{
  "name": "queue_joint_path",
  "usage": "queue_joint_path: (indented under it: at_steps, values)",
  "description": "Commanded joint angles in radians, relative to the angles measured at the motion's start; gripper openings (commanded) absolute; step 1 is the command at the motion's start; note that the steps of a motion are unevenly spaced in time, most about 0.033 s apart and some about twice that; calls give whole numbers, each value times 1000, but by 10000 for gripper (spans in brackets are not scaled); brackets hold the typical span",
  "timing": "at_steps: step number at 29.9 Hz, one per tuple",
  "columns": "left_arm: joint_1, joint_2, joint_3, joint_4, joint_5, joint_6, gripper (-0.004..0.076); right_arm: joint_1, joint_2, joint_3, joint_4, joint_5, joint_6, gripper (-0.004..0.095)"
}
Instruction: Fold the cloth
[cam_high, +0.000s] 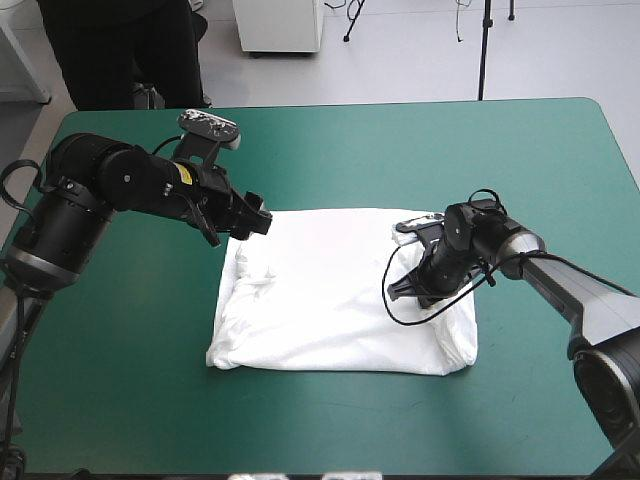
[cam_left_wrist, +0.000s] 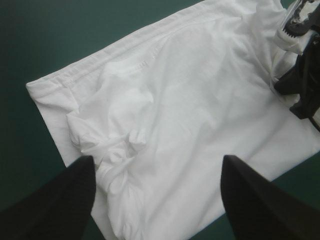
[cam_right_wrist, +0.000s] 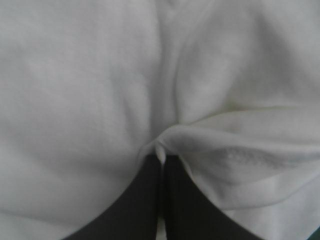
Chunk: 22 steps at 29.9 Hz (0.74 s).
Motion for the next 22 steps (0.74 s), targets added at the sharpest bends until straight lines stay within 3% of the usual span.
queue_joint_path:
  at_steps: [1, 6, 9, 17, 22]
  values:
    - [-4, -39, -32, -3, 34, -12, 510, 2, -21, -29, 21, 10, -52, 78]
    - [-4, -41, -32, 31, 34, -10, 510, 2, -21, -48, 41, 77, -72, 323]
    - [-4, -43, -32, 31, 34, -10, 510, 2, -21, -90, 41, 154, -72, 416]
    - [-4, -45, -32, 53, 34, -14, 510, 2, -97, -170, 34, 233, -66, 424]
    - [-4, -71, -13, 100, 36, -78, 510, 2, -204, -173, -127, 285, 47, 424]
